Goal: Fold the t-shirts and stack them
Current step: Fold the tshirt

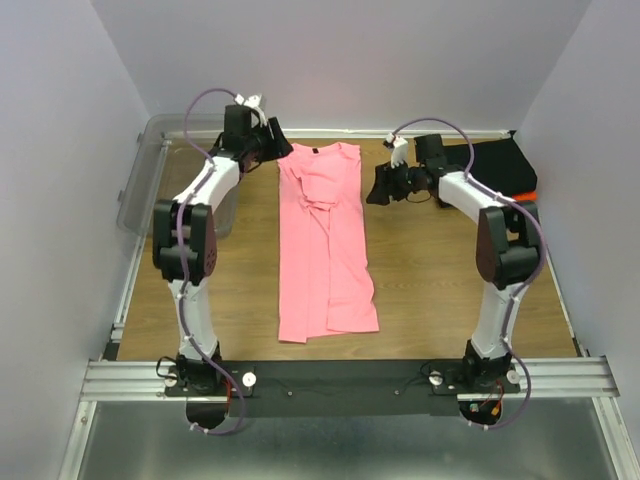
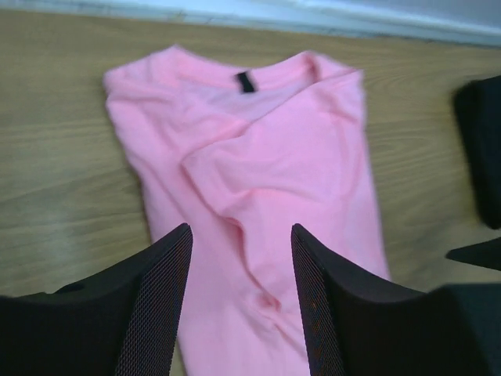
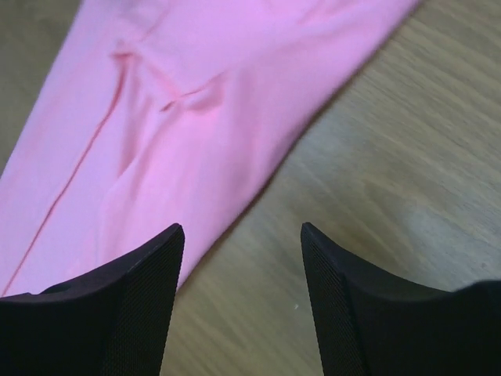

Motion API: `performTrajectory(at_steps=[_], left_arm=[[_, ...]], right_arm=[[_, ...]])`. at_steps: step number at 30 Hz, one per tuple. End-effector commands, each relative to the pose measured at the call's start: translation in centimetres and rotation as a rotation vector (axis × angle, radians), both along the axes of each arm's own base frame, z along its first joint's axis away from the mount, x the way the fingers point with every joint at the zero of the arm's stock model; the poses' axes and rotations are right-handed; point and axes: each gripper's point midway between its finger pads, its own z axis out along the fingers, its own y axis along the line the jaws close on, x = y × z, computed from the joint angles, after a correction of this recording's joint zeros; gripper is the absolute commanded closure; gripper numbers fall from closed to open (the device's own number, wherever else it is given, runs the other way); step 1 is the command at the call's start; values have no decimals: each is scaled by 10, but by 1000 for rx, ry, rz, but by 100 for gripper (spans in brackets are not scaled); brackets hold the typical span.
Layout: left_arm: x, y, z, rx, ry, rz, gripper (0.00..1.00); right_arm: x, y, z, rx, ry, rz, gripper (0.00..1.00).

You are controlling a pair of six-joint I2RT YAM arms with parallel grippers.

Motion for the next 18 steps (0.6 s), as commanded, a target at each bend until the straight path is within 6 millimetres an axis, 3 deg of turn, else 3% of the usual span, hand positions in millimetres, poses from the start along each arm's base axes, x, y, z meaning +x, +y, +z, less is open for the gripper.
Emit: performTrajectory(at_steps=[1, 3, 4, 5, 6, 7, 8, 9, 10, 11, 12, 13, 14, 16, 18], left_arm=[[-34, -22, 142, -23, -345, -145, 38], [-58, -31, 168, 43, -429, -180, 38], [-82, -30, 200, 75, -519, -174, 38], [-90, -19, 214, 195, -603, -134, 37], [-116, -42, 229, 242, -684, -179, 37], [-134, -42, 214, 327, -745, -189, 36], [-182, -49, 261, 422, -963, -225, 36], [-201, -41, 267, 469, -1059, -237, 34], [-247, -42, 266, 453, -1192, -281, 17], [-267, -44, 261, 474, -1263, -338, 12], [-289, -53, 228, 560, -1342, -494, 4], [-304, -52, 219, 586, -1371, -543, 2], [-329, -49, 226, 601, -1460, -590, 2], [-350, -43, 201, 700, -1464, -700, 3], [-359, -37, 180, 731, -1392, -760, 4]], right_arm=[[-39, 6, 61, -45, -299, 303, 30], [-53, 4, 58, -54, -305, 340, 29], [-64, 5, 59, -46, -308, 367, 29], [-77, 7, 55, -45, -279, 404, 29], [-93, 11, 54, -43, -278, 468, 29], [-114, 15, 51, -54, -283, 566, 29], [-162, 21, 43, -118, -344, 804, 30], [-187, 21, 35, -156, -386, 926, 30], [-203, 21, 28, -215, -489, 1063, 29], [-216, 17, 21, -291, -533, 1131, 28], [-249, 21, 14, -305, -564, 1216, 27], [-261, 25, 15, -318, -583, 1240, 25], [-281, 33, 14, -329, -608, 1284, 25], [-298, 36, 8, -370, -580, 1281, 25], [-320, 51, -1, -390, -631, 1296, 27]])
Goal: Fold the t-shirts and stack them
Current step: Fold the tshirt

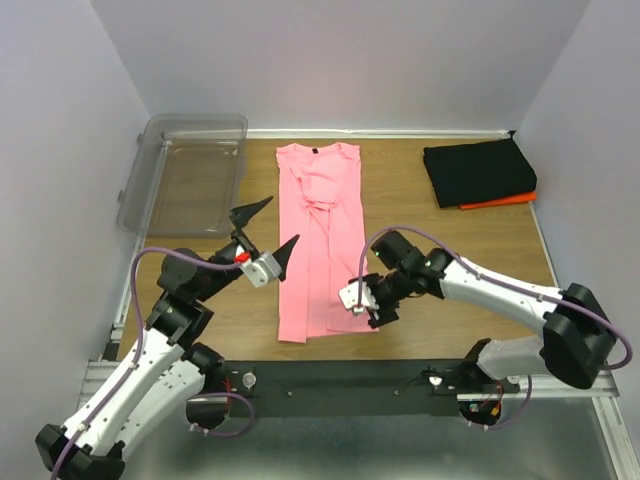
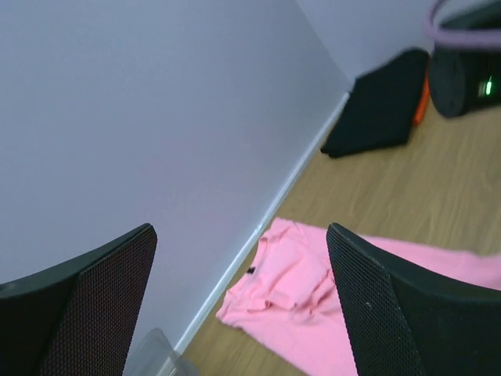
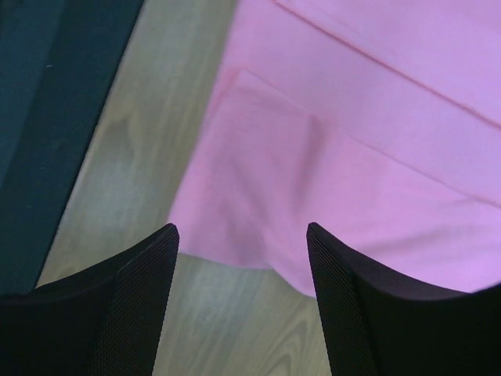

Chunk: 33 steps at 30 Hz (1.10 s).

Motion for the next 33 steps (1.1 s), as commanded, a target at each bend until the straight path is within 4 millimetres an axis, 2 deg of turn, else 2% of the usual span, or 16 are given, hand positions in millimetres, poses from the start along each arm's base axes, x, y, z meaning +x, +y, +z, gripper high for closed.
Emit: performTrajectory(at_steps=[1, 2, 4, 6, 12, 14, 16, 19, 22, 23, 25, 30, 33], left_arm=[[-24, 3, -53, 297, -68, -51, 4], [-31, 11, -49, 294, -84, -26, 4], [-41, 23, -54, 310, -77, -2, 4], [-45, 30, -60, 352, -95, 18, 5], [-61, 37, -95, 479, -71, -20, 16], [-60, 40, -115, 546, -42, -24, 38], [-63, 39, -130, 601, -38, -42, 50], [-67, 41, -138, 636, -49, -58, 48], [-73, 41, -146, 671, -66, -88, 38], [-79, 39, -155, 695, -41, -123, 37], [-87, 35, -170, 737, -29, -187, 38], [-99, 19, -195, 796, -23, -327, 39], [-102, 9, -205, 831, -19, -387, 38]], right_arm=[[-15, 2, -16, -61, -136, -14, 27], [-17, 15, -16, -44, -198, -15, 27], [-24, 12, -33, -80, -179, -30, 27], [-23, 14, -39, -102, -196, -44, 29], [-32, 17, -61, -180, -194, -33, 34], [-29, 14, -67, -208, -197, -58, 37], [-30, 9, -74, -235, -188, -63, 39], [-31, -1, -85, -280, -189, -76, 48], [-31, -8, -90, -312, -186, -93, 70], [-30, -8, -89, -309, -185, -96, 89], [-32, -6, -83, -287, -177, -98, 100], [-32, 7, -59, -183, -99, -129, 100], [-24, 10, -40, -106, -40, -161, 99]])
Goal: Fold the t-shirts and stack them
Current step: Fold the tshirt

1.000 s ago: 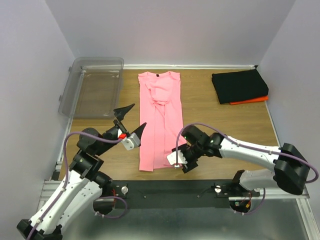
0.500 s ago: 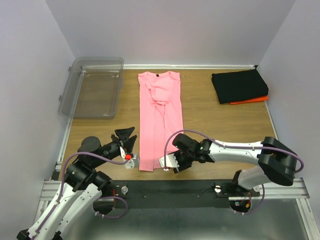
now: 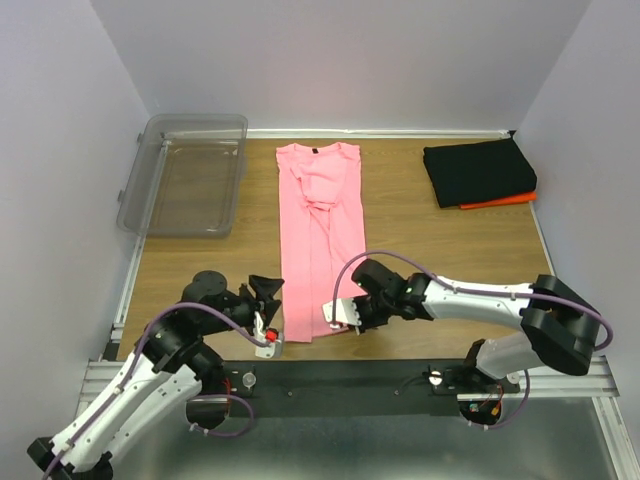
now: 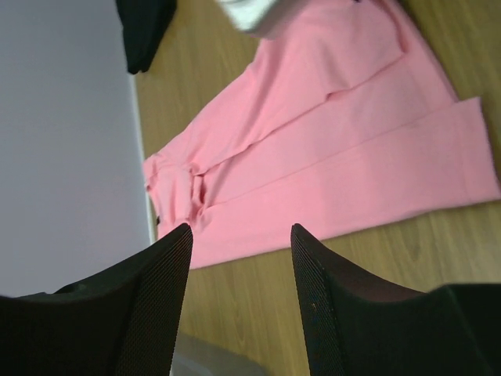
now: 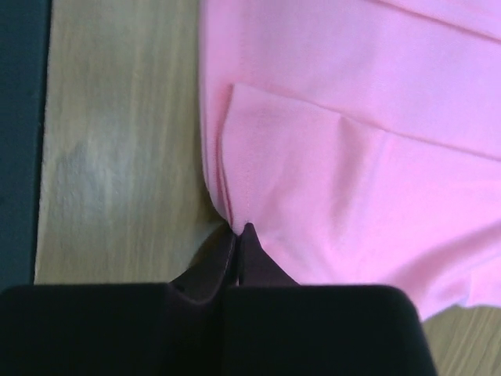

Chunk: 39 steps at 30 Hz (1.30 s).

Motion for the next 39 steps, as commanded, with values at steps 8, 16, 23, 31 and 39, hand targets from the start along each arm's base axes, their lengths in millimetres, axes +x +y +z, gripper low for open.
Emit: performTrajectory(at_steps=[8, 16, 23, 31, 39], left_arm=[[-33, -53, -52, 161, 173, -259, 38], [-51, -80, -86, 285, 255, -300, 38], [-56, -86, -102, 277, 323, -258, 37], [-63, -83, -123, 356, 361, -225, 37], [-54, -77, -136, 417, 398, -110, 38]], right_arm=[[13, -6, 26, 111, 152, -87, 99], [24, -12, 34, 149, 175, -135, 99], [23, -9, 40, 172, 181, -134, 99], [27, -9, 40, 170, 180, -148, 99], [30, -11, 47, 193, 174, -160, 99]])
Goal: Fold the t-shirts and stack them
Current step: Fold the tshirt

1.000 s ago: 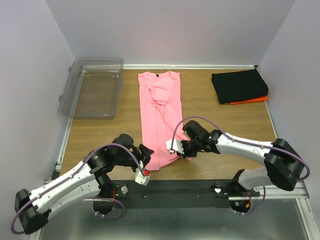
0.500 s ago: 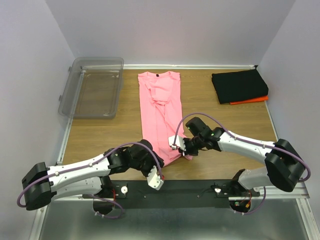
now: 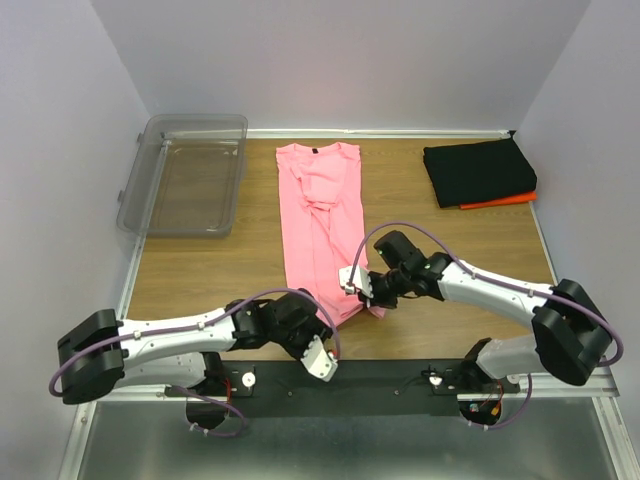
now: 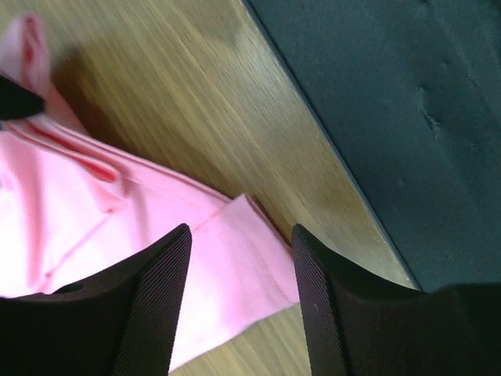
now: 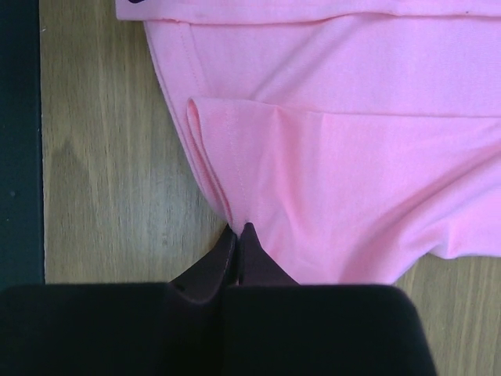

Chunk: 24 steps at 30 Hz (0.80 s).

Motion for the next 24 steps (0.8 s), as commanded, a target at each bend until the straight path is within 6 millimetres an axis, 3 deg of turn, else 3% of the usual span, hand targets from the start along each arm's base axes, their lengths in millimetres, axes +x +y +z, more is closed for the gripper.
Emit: performTrajectory(at_steps=[1, 10, 17, 24], left_arm=[[7, 0, -6, 53, 8, 92, 39], [22, -7, -15, 148, 7, 224, 42], [16, 1, -22, 206, 47, 271, 49], [17, -3, -23, 208, 46, 318, 50]], right_arm=[[1, 5, 17, 47, 5, -3, 99], [-1, 3, 25, 73, -12, -9, 99], [2, -2, 27, 82, -17, -19, 100], [-2, -2, 26, 88, 6, -8, 99]])
